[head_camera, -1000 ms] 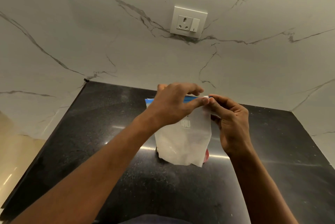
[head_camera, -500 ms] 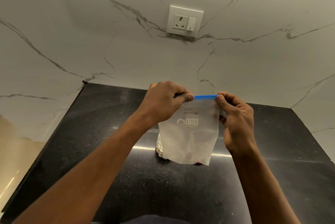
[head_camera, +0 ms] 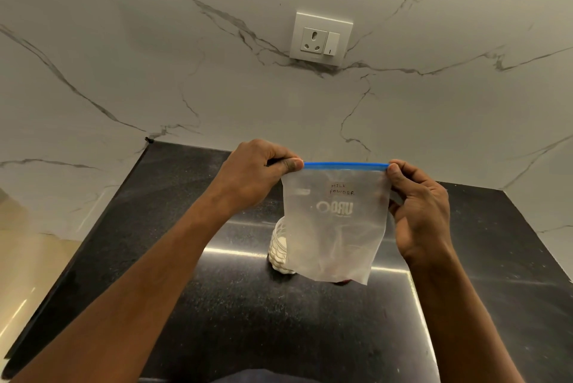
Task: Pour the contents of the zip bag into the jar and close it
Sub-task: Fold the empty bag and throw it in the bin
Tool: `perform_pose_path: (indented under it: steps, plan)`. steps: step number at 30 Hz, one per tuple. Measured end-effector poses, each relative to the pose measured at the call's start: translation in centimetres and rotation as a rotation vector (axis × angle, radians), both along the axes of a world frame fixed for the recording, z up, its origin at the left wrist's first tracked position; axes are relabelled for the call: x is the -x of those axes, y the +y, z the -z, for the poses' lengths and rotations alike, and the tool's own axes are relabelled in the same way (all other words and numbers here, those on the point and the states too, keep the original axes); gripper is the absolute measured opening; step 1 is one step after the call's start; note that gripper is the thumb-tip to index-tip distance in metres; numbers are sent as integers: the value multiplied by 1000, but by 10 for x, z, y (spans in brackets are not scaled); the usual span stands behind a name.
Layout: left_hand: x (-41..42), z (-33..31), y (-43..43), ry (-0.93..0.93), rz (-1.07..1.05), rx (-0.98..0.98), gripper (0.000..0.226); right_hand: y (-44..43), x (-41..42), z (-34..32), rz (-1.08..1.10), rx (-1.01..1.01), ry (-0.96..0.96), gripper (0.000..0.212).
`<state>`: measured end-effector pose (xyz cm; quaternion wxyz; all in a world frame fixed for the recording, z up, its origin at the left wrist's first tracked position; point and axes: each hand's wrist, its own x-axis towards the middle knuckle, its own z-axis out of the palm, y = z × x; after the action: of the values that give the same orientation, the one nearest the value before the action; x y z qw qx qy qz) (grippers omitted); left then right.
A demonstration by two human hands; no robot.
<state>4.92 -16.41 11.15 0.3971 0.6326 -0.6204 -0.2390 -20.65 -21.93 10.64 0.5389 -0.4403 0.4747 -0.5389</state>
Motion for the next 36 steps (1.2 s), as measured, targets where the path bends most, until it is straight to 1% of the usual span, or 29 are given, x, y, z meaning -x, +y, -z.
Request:
perform_pose_path:
  steps: [3, 5, 6, 7, 8, 9, 10, 11, 12, 13, 14, 16, 18, 19, 21, 23, 28, 31, 34, 36]
  plan:
    - [-1, -2, 3, 30, -9, 18, 21, 0, -1, -1, -8, -16, -28, 8]
    - [-1, 1, 4, 108, -8, 28, 26, 0, -3, -3, -14, -35, -70, 9]
    - [-1, 3, 5, 199, 7, 4, 37, 0, -3, -4, -18, -46, -96, 9]
    - [-1, 6, 7, 326, 34, -45, 52, 0, -4, -5, -26, -58, -122, 9]
    - [0, 11, 8, 450, 66, -105, 63, -1, -5, -6, -36, -70, -147, 9]
    - [3, 16, 11, 537, 102, -161, 65, -2, -7, -6, -45, -85, -175, 9]
    - [6, 23, 13, 583, 128, -201, 56, -3, -8, -6, -52, -100, -218, 10]
    - [10, 29, 16, 594, 135, -226, 43, -4, -9, -6, -61, -113, -277, 12]
    - [13, 35, 17, 597, 116, -228, 31, -4, -10, -5, -78, -114, -320, 15]
    - [16, 39, 18, 612, 78, -211, 22, -3, -10, -4, -111, -100, -315, 21]
    - [16, 42, 19, 633, 34, -188, 18, 0, -10, -2, -168, -75, -250, 29]
    - [13, 44, 18, 704, -37, -167, 18, 9, -10, 4, -341, -45, -16, 40]
    - [8, 44, 16, 754, -67, -185, 19, 21, -13, 14, -475, -74, 170, 38]
    - [6, 44, 16, 759, -67, -203, 19, 25, -15, 18, -486, -83, 220, 33]
    - [4, 44, 16, 755, -48, -244, 21, 30, -18, 24, -433, -91, 229, 25]
    - [1, 44, 17, 750, -26, -278, 24, 32, -18, 25, -386, -119, 176, 24]
    - [-5, 45, 21, 764, 15, -318, 34, 29, -16, 20, -349, -195, -1, 28]
    - [-7, 46, 22, 914, 41, -319, 32, 29, -18, 23, -275, -302, -115, 33]
    - [-7, 46, 25, 1125, 54, -333, 32, 26, -20, 32, -181, -450, -289, 27]
    - [-11, 48, 28, 1151, 71, -347, 41, 24, -21, 37, -133, -518, -375, 25]
